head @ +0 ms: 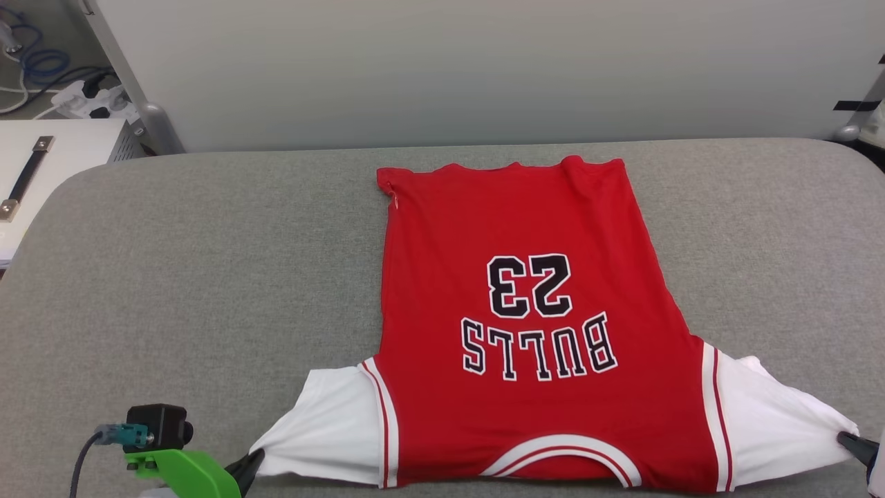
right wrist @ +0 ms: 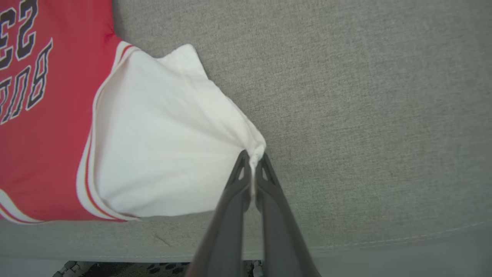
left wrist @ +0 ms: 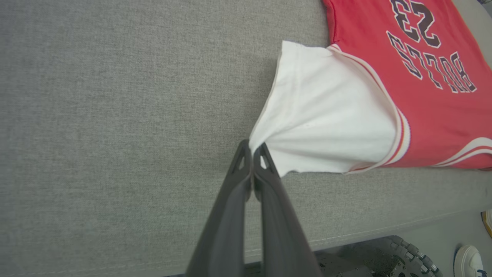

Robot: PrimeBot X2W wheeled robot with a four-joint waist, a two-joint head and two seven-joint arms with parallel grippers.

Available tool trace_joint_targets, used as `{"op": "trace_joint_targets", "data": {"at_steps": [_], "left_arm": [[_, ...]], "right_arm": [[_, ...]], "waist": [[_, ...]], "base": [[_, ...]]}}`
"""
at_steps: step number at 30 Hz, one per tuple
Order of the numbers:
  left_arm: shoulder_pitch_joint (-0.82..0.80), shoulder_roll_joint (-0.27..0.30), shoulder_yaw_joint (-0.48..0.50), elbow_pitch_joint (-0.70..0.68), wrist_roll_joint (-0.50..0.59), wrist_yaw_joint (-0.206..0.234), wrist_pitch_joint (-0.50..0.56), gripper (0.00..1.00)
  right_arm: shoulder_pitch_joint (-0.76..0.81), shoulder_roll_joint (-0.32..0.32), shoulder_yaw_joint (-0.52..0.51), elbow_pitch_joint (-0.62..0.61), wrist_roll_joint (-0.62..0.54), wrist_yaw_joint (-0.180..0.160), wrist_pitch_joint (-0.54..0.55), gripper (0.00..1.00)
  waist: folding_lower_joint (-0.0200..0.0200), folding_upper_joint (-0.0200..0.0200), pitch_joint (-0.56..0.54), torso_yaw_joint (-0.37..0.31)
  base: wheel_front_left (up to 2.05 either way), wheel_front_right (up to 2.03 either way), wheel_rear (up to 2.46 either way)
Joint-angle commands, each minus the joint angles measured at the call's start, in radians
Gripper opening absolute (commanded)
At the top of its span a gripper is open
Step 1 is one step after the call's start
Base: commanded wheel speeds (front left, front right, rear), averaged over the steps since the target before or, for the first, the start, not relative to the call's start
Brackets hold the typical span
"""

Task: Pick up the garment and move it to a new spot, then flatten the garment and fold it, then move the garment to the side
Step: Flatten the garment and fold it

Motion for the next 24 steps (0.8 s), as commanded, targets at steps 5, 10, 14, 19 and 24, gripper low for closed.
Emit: {"op": "trace_joint_targets", "data": {"at_steps": [5,10,14,19,24], "left_arm": [[0.041,-0.011,0.021,-0.062,-0.021,0.015,-0.031,0.0],[0.05,-0.015,0.007,-0.143,-0.014,0.016,-0.032,0.0],[0.025,-0.008,-0.016,-0.21,0.004,0.021,-0.005,0.0],[-0.017,0.001,-0.046,-0.272,0.027,0.03,0.039,0.0],[-0.062,0.003,-0.075,-0.322,0.055,0.033,0.064,0.0]], "right_arm": [[0.019,0.052,-0.047,-0.097,-0.063,-0.002,0.061,0.0],[0.015,0.065,-0.068,-0.18,-0.083,-0.002,0.091,1.0],[-0.031,0.055,-0.078,-0.246,-0.071,-0.002,0.116,1.0],[-0.154,0.032,-0.054,-0.303,-0.057,-0.002,0.176,1.0],[-0.349,-0.001,-0.014,-0.292,-0.055,-0.002,0.256,1.0]], "waist": [[0.0001,0.0,0.029,-0.006],[0.0001,0.0,0.086,0.013],[0.0001,0.0,0.152,0.041],[0.0001,0.0,0.245,0.079],[0.0001,0.0,0.344,0.125]], "base": [[0.0,0.0,0.0],[0.0,0.0,0.0],[0.0,0.0,0.0],[0.0,0.0,0.0],[0.0,0.0,0.0]]}}
